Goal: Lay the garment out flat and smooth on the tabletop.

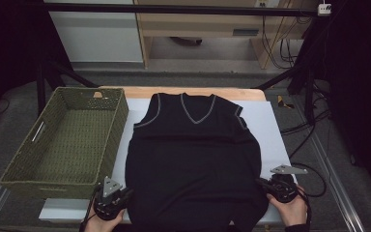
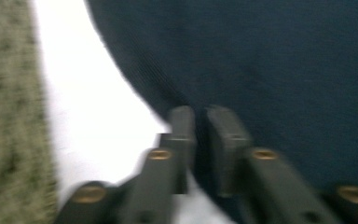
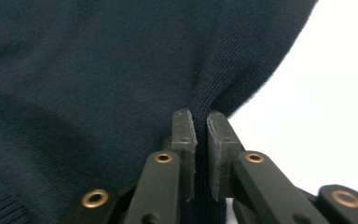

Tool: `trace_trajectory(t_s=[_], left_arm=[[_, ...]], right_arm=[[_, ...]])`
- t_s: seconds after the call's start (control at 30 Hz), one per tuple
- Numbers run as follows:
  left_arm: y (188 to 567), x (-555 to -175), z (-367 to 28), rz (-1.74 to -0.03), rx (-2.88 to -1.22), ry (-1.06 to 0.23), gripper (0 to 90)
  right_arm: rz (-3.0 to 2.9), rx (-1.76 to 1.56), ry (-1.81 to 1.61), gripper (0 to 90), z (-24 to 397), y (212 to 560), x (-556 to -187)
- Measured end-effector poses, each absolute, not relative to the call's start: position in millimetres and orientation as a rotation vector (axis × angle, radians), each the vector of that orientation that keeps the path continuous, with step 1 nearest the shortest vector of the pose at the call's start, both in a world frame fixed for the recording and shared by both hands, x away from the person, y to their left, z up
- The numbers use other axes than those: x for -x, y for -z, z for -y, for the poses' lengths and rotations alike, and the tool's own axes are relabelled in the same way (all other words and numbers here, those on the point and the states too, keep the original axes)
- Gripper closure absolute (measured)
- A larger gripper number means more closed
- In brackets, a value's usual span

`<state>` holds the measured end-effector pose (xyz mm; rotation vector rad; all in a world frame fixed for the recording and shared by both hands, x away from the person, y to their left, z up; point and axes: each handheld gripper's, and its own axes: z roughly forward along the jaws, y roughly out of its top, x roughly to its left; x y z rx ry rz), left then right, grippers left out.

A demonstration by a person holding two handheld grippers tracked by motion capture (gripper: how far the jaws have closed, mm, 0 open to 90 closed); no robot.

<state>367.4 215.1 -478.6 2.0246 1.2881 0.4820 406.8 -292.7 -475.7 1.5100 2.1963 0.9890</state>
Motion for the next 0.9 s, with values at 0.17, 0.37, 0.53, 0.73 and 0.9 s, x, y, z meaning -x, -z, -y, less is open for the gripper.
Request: trace_trajectory(t_s=[0.17,0.37,0.53,0.73,0.9], left_arm=[[475,-367,-222,-1.278,-2.008,-0.389,86.2],[466,-354,-229,-1.225,-2.035,-0.392,86.7],[456,-344,-248,-1.23,-2.017,-0.355,86.8],[444,-341,-264,-1.248,-2.059,-0.308,86.9],[445,-349,-246,-1.199,-2.043,-0.324,69.2]], right_arm=[[-2.222,-1.51,-0.988,86.0,291,471,-403],[-2.241,-1.517,-1.011,86.2,301,462,-383],[-2.25,-1.528,-1.032,86.2,317,455,-355],[-2.295,-1.529,-1.047,85.6,320,456,-342],[-2.297,-1.497,-1.015,61.5,310,456,-349]])
